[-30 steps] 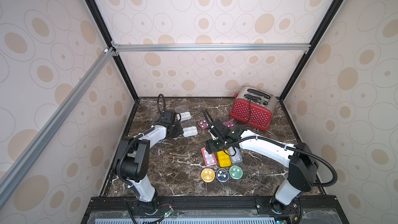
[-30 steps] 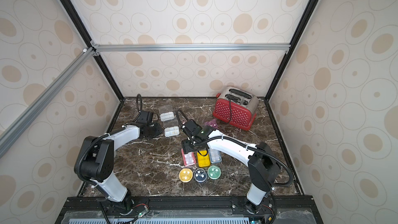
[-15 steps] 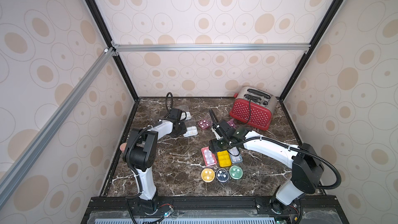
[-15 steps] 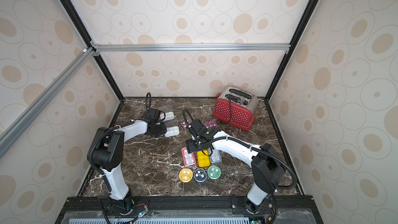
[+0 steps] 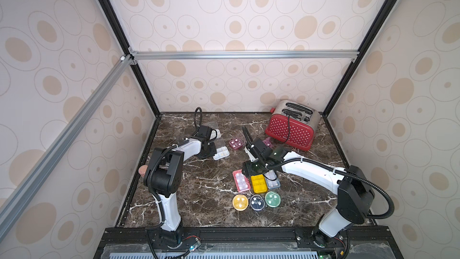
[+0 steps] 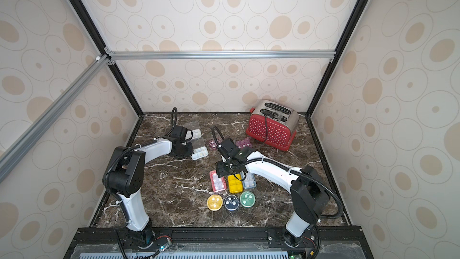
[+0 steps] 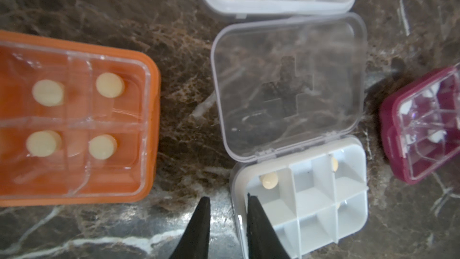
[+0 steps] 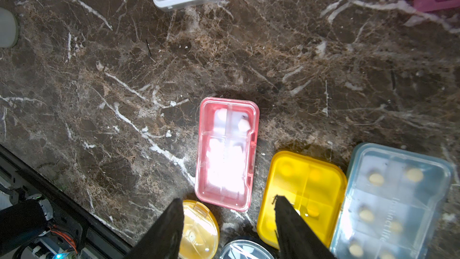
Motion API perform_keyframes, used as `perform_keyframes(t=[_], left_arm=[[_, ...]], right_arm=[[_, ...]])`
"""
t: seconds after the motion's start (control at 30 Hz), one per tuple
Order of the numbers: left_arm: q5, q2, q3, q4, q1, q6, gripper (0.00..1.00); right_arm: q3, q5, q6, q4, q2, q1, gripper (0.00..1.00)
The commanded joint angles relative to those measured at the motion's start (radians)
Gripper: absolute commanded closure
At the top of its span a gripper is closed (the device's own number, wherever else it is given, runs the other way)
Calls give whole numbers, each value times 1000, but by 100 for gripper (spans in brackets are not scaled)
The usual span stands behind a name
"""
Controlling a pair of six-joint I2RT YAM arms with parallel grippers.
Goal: Close pillboxes
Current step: Move the pillbox to the center of the board.
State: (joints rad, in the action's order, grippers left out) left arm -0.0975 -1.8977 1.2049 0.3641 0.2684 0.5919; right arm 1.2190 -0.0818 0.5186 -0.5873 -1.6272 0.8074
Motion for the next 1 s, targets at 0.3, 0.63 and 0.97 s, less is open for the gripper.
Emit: perform_keyframes(t=[0.3,0.63,0.97], left_arm=[[38,3,27,120,27,-114,83],[-5,121,-148,136,51,-192,88],[-46,225,-231,259,101,-302,87]], right_arm=[[21,18,0,-27,-18,-3,40],[132,17,-45,-80,-110,-3,41],[259,-26,-116,-106,-237,-3,48]])
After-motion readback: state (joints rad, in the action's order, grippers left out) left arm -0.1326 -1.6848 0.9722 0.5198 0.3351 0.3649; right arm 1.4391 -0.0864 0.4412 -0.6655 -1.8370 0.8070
